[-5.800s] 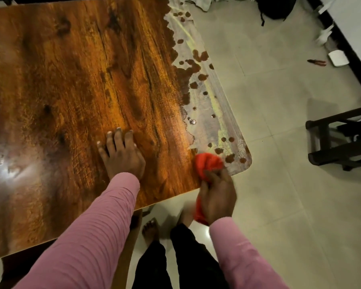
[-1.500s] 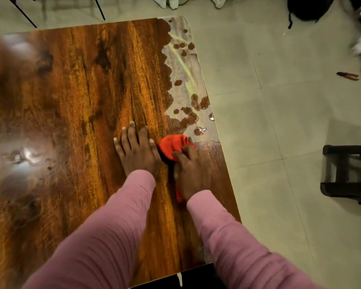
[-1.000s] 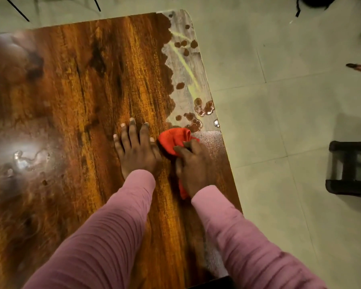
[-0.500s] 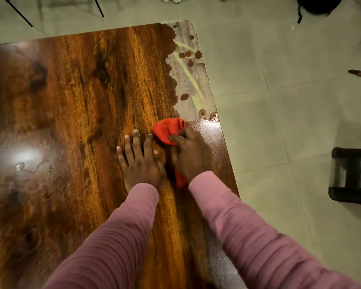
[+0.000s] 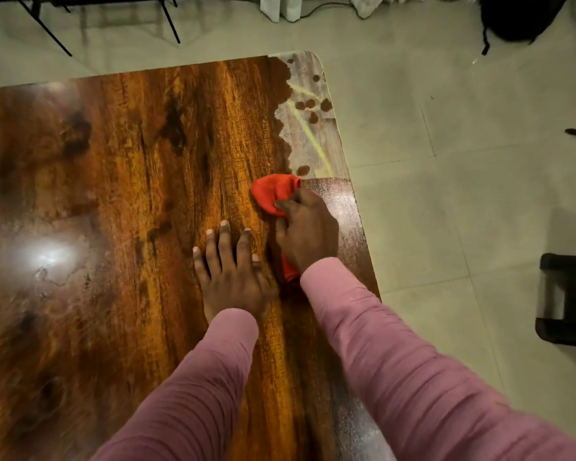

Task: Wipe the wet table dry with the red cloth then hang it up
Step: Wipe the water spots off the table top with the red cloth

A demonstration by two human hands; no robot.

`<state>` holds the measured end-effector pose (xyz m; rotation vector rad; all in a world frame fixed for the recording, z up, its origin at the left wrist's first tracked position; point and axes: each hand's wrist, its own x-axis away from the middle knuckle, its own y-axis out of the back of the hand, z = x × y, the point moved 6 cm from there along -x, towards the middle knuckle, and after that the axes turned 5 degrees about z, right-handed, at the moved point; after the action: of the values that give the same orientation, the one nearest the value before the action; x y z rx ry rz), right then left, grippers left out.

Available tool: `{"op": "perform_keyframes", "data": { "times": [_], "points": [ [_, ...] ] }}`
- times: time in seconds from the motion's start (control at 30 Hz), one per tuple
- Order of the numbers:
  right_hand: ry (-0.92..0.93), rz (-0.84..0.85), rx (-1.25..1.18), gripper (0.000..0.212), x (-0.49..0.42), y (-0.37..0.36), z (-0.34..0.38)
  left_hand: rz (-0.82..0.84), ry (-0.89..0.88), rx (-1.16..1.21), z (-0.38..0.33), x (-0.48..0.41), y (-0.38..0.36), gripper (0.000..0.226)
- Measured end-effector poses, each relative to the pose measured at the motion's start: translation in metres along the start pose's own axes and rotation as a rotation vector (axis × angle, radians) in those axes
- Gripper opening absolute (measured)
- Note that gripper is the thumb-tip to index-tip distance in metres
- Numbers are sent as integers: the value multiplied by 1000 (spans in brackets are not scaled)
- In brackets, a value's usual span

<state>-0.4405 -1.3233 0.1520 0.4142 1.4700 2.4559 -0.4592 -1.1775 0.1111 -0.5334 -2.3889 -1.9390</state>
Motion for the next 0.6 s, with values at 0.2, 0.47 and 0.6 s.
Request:
{"op": "perform_keyframes", "data": {
  "times": [0.2,0.47,0.6],
  "points": [
    [-446,-227,1,29,-37,43,-80,5,-17,-24,2,-1,-2,52],
    [-45,-56,26,25,-43,2,-2,15,6,-33,0,-1,-1,56],
    [-189,-138,44,27,-62,31,-46,-27,-10,27,-1,0,7,50]
  ]
}}
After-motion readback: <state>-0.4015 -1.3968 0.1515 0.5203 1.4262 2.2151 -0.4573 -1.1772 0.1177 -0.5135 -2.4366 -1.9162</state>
